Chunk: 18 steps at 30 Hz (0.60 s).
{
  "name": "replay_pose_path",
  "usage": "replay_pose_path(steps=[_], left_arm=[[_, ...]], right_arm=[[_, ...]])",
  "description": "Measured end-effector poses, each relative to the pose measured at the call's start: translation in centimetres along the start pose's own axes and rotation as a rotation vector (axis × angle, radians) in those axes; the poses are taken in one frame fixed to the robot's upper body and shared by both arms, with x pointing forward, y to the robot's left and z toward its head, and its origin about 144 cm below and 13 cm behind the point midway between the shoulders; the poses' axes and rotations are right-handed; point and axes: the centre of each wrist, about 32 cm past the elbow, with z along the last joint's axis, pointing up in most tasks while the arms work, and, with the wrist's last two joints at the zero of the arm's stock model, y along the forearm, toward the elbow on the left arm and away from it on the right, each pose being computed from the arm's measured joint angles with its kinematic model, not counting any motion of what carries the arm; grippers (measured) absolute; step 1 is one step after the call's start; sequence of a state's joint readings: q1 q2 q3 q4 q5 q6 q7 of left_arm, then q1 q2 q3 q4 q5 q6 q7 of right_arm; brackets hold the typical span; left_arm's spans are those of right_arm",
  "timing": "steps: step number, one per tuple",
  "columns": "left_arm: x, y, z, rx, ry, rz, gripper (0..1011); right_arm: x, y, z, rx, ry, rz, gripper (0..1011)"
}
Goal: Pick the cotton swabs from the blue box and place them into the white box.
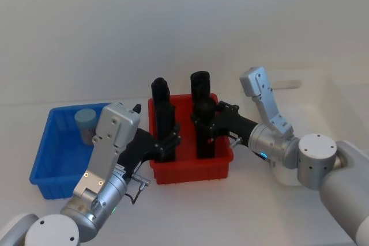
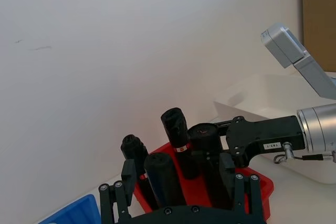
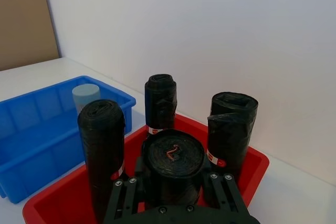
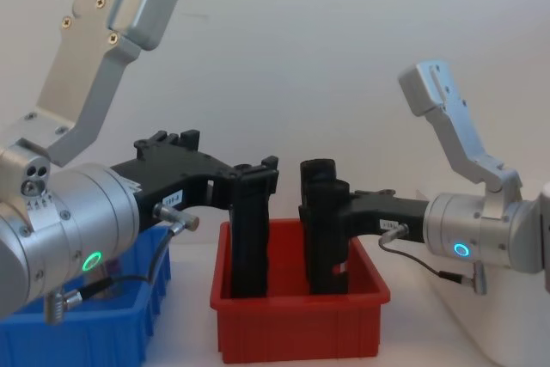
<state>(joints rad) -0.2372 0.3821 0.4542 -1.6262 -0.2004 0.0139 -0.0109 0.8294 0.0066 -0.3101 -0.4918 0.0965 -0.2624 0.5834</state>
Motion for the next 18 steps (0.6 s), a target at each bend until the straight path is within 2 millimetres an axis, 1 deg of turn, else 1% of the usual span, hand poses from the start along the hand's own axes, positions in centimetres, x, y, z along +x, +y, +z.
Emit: replay_pose_path(steps=[1, 2, 3, 4, 11, 18], left_arm=[[0.0, 0.0, 0.0, 0.000, 0.000, 0.000, 1004], [0.0, 0.0, 0.0, 0.000, 0.000, 0.000, 1004], [0.0, 0.0, 0.0, 0.000, 0.000, 0.000, 1004], [0.0, 0.0, 0.0, 0.000, 0.000, 0.000, 1004], [0.0, 0.0, 0.0, 0.000, 0.000, 0.000, 1004], [0.0, 0.0, 0.0, 0.000, 0.000, 0.000, 1004]], right_arm=[[0.0, 0.0, 0.0, 0.001, 0.001, 0.001, 636], [0.0, 0.1, 0.0, 0.003, 0.002, 0.003, 577], [0.0, 0.1, 0.0, 0.003, 0.003, 0.004, 564], [0.0, 0.2, 0.0, 0.005, 0.003, 0.006, 528], [-0.1, 0.2, 0.2, 0.024, 0.001, 0.005, 497], [-0.4, -0.5, 1.2, 0.067, -0.001, -0.023, 497]])
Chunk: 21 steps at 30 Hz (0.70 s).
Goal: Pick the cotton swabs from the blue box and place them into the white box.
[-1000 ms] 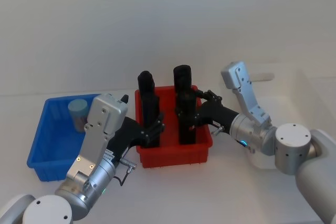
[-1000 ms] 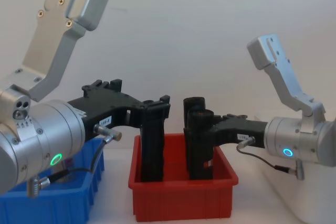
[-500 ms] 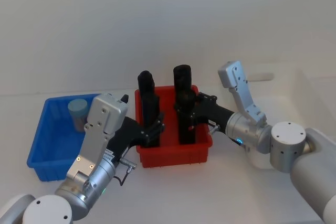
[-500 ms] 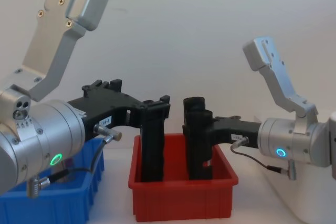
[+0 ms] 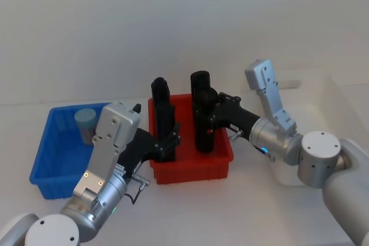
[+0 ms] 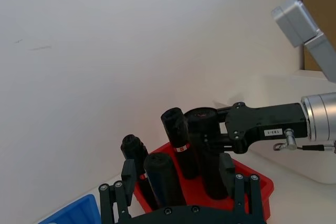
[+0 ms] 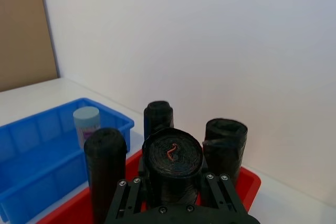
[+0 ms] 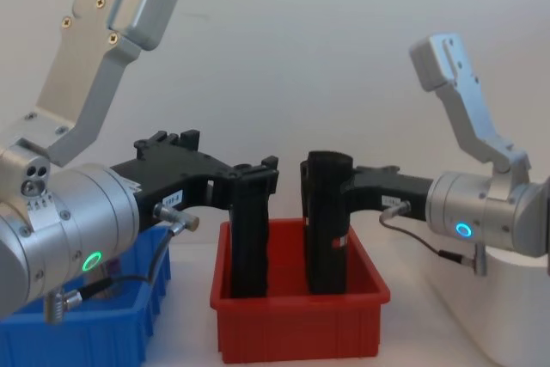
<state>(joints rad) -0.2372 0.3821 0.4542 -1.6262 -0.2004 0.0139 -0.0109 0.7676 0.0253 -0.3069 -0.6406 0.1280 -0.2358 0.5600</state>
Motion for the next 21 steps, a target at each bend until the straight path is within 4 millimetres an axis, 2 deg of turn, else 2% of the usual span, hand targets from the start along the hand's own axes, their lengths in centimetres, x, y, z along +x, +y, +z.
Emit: replay_pose_path(steps=[8, 18, 21], left_arm=[[0.0, 0.0, 0.0, 0.000, 0.000, 0.000, 1004], [0.0, 0.0, 0.0, 0.000, 0.000, 0.000, 1004], [0.0, 0.0, 0.0, 0.000, 0.000, 0.000, 1004]], right_arm=[[-0.8, -1.2, 1.7, 0.051, -0.011, -0.045, 497], [-2.0, -3.6, 4.2, 0.107, -0.028, -0.142, 497], [-2.3, -4.9, 5.2, 0.126, -0.038, -0.188, 497]])
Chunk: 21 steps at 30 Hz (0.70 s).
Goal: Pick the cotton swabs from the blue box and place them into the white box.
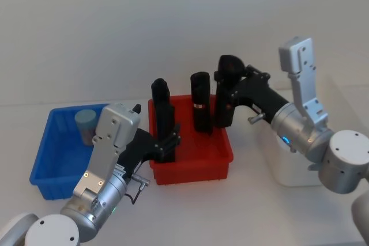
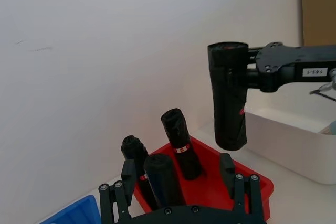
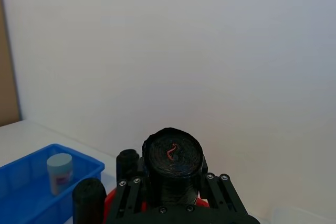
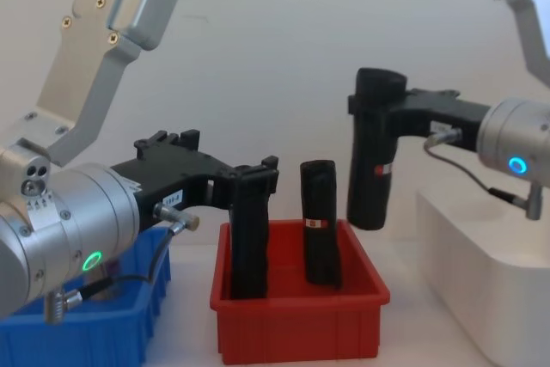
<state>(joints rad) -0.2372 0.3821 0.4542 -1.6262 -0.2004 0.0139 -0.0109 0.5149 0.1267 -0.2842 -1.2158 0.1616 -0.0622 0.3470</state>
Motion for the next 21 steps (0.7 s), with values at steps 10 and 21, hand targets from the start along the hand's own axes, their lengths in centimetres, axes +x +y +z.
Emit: replay_pose_path(steps=[10, 21], left_arm=[[0.0, 0.0, 0.0, 0.000, 0.000, 0.000, 1004], [0.0, 0.0, 0.0, 0.000, 0.000, 0.000, 1004]], right_arm=[[0.5, -3.2, 2.0, 0.013, -0.025, -0.132, 497], [1.3, -5.9, 2.8, 0.001, -0.033, -0.243, 497]])
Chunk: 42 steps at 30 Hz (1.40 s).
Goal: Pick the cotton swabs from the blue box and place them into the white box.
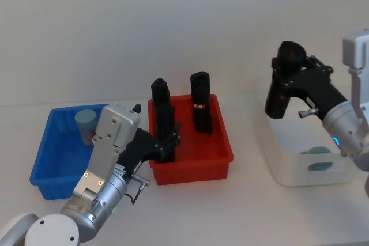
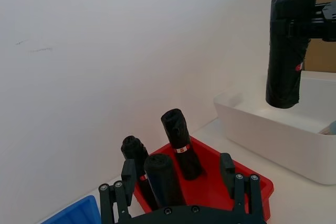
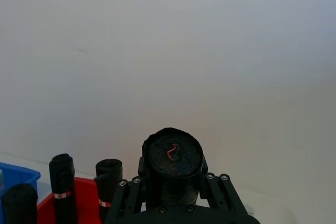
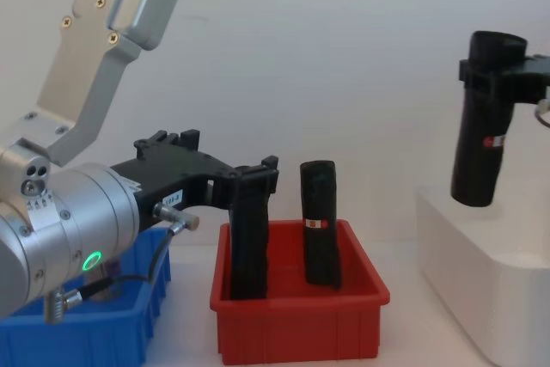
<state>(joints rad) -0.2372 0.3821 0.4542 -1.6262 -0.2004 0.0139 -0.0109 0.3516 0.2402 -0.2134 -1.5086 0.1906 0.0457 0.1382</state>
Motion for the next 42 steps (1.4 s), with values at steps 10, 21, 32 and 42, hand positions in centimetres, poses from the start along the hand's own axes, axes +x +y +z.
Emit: replay_pose_path(steps=[10, 21, 32, 42], left_arm=[[0.0, 0.0, 0.0, 0.000, 0.000, 0.000, 1004], [0.0, 0.0, 0.0, 0.000, 0.000, 0.000, 1004], [0.0, 0.0, 0.0, 0.000, 0.000, 0.000, 1004], [0.0, 0.0, 0.0, 0.000, 0.000, 0.000, 1004]], right_arm=[[0.7, -1.5, 0.0, -0.032, 0.000, -0.058, 497], [0.9, -2.0, -0.5, -0.058, 0.012, -0.064, 548], [0.9, -1.9, -1.1, -0.080, 0.023, -0.054, 852], [0.9, -1.9, -1.3, -0.083, 0.027, -0.049, 1002]])
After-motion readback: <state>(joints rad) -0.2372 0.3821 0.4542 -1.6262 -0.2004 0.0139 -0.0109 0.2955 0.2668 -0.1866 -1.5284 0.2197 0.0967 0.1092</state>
